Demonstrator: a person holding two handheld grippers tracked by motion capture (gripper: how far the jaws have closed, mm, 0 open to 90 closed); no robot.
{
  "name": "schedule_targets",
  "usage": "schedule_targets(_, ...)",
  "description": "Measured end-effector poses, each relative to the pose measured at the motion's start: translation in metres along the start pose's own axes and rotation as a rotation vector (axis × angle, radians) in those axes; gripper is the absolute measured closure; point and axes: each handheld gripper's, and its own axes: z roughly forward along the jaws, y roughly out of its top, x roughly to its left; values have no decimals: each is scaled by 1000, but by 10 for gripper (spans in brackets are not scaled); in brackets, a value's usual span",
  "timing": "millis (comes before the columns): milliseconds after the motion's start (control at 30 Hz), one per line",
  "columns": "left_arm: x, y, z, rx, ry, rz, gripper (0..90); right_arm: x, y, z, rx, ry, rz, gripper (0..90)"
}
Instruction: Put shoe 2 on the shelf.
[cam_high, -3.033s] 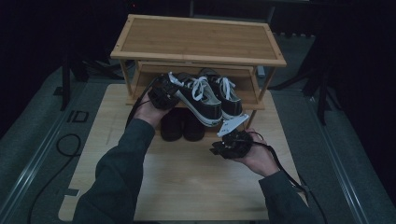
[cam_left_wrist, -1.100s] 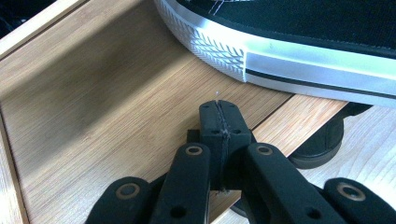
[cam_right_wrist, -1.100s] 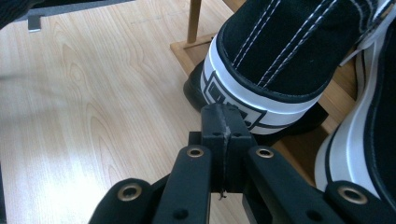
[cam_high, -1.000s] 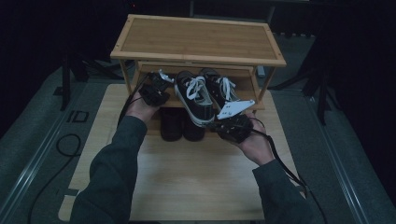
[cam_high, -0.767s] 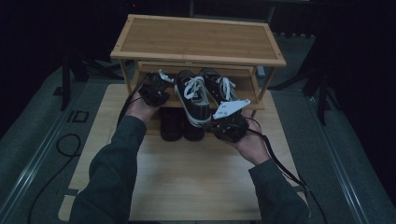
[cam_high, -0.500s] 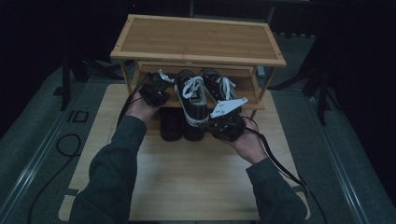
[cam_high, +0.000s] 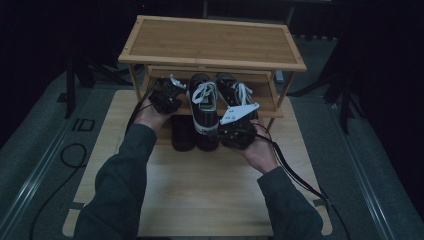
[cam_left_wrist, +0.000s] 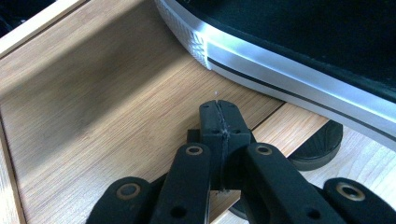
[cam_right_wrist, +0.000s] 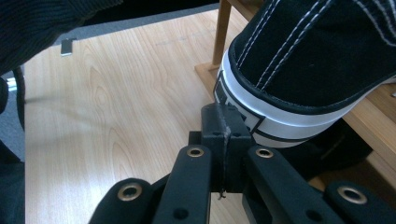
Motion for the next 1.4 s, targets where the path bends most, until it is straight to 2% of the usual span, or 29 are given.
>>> schedule_targets(267, 1, 0, 0, 0, -6, -1, 900, -4, 1, 6, -12, 4, 1, 900)
schedule_targets(367, 1, 0, 0, 0, -5, 0, 900, -8, 1, 10, -5, -54, 15, 900)
schedule_targets(433, 1, 0, 0, -2, -10, -2, 900, -12, 1, 11, -11, -35, 31, 900)
schedule_targets(533, 1, 0, 0, -2, -12, -3, 900, -12, 1, 11, -9, -40, 21, 900)
schedule_targets(933, 0, 0, 0, 1, 0, -3, 900, -14, 3, 16, -17, -32, 32, 900)
schedule_targets(1300, 0, 0, 0, 0, 1, -4, 900, -15, 8, 24, -23, -29, 25, 900)
schedule_targets(1400, 0, 0, 0, 1, 0, -4, 900, -13, 9, 26, -21, -45, 8, 900)
